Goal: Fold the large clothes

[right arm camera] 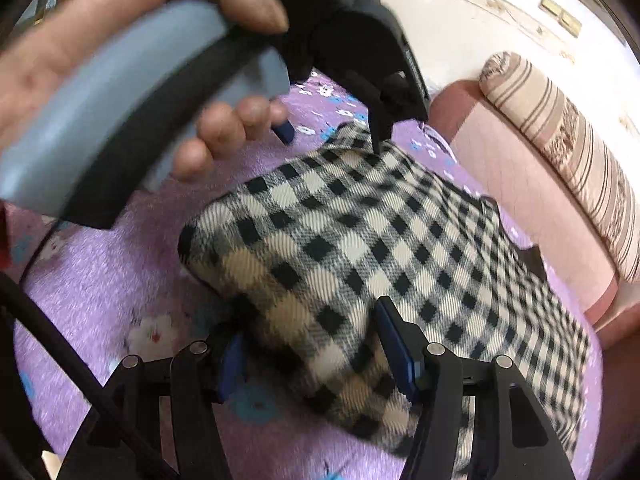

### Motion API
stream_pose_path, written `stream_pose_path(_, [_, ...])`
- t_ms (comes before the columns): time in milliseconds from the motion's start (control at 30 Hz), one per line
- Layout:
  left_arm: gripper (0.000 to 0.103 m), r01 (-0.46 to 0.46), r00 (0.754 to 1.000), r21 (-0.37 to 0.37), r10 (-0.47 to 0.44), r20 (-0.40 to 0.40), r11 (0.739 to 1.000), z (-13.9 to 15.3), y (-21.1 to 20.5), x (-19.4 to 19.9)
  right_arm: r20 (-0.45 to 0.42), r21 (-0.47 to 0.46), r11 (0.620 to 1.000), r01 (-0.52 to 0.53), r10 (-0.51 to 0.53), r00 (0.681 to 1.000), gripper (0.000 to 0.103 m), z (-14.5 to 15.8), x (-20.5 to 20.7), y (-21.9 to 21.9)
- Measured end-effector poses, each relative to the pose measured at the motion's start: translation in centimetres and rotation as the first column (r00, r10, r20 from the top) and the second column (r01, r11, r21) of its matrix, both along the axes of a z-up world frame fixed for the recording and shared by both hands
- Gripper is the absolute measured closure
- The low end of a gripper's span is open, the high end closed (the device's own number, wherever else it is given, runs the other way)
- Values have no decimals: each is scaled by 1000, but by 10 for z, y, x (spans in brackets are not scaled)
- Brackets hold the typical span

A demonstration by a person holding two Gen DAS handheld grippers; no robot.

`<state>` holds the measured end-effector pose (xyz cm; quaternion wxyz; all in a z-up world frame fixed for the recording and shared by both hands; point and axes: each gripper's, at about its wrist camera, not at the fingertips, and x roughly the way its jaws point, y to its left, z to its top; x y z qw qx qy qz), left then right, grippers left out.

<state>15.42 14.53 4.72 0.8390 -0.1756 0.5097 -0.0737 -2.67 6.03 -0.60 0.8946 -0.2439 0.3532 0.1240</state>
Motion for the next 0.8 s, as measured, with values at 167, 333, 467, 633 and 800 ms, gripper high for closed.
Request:
stream_pose_path(167, [24,-129,991,24,128,33,991,13,43,-9,42,-98,995,14,-10,999,39,-5,14,24])
stream_pose_path(333, [24,-283,958,-20,283,42,959,13,93,-21,79,-193,979,57,-43,996,39,-9,34,45])
stream_pose_path(467, [24,-347,936,-54,350,40,936,11,113,-29,50,-197,978,65,-56,997,53,-9,54,51])
stream_pose_path(633, [24,-310,950,-48,312,21,949,8,103,-28,14,-185,981,54,-52,999,84,-7,60,50])
stream_pose_path(800, [24,-294,955,-33,295,13,955,4,89,-29,-13,-64,993,104,-105,994,92,9,64,34])
